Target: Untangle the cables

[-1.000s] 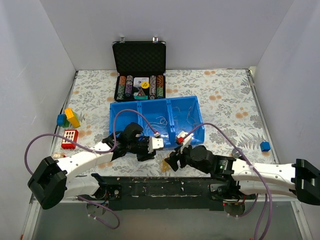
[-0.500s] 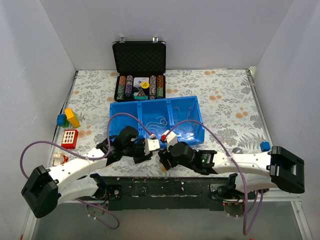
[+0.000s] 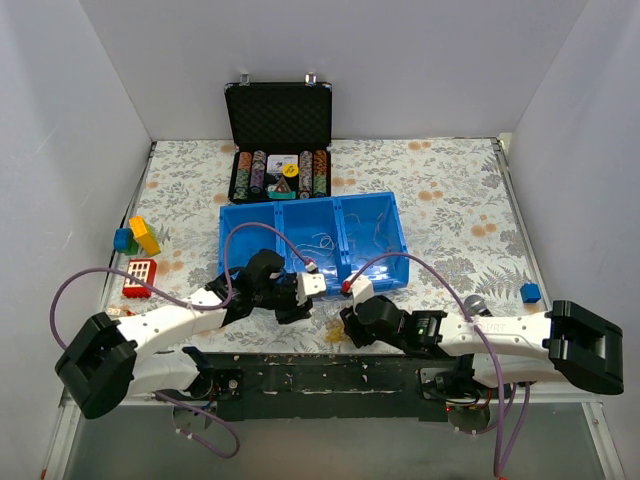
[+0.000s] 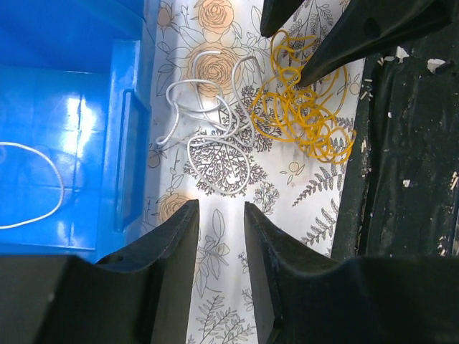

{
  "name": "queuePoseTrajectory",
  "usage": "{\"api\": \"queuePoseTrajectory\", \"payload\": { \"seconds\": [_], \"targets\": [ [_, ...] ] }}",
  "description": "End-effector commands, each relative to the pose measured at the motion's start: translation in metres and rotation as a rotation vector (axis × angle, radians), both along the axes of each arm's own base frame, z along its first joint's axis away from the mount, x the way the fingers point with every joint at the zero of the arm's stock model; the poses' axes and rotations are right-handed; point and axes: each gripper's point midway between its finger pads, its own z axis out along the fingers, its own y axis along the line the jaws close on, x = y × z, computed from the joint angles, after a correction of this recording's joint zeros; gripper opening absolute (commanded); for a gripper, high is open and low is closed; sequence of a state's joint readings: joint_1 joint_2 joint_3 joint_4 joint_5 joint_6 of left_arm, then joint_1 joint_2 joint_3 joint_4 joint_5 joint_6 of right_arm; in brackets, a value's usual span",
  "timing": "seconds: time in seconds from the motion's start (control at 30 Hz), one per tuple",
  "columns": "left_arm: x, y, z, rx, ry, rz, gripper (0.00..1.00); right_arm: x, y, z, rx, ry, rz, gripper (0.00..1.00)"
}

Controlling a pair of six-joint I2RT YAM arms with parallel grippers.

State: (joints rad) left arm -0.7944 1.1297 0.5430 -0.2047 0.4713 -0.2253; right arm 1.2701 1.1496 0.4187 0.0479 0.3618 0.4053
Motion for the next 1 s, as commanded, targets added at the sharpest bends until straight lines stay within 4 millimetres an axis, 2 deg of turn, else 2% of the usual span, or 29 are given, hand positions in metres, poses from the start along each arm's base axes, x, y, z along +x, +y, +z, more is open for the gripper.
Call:
{"api": "queuePoseTrajectory", "payload": {
  "seconds": [0.0, 0.17, 0.3, 0.7, 0.97],
  "targets": [
    [0.006, -0.021, 0.012, -0.067, 0.014, -0.022, 0.32, 0.001, -0.008, 0.002, 0.018, -0.016, -0.02, 0.5],
    [0.004, -0.032, 0.007, -0.06, 0.056, -0.059, 0.4, 0.0, -0.015, 0.0, 0.022, -0.016, -0.022, 0.47],
    [0.01, -0.037, 0.0, -0.039, 0.062, -0.055, 0.41, -0.002, -0.015, 0.0, 0.026, -0.019, -0.006, 0.47],
    [0.013, -0.041, -0.025, 0.021, 0.092, -0.062, 0.38, -0.005, -0.018, 0.006, 0.076, -0.04, 0.026, 0.47],
    [0.011, -0.058, -0.023, -0.013, 0.103, -0.084, 0.29, -0.007, -0.017, 0.01, 0.109, -0.051, 0.044, 0.46]
  ]
}}
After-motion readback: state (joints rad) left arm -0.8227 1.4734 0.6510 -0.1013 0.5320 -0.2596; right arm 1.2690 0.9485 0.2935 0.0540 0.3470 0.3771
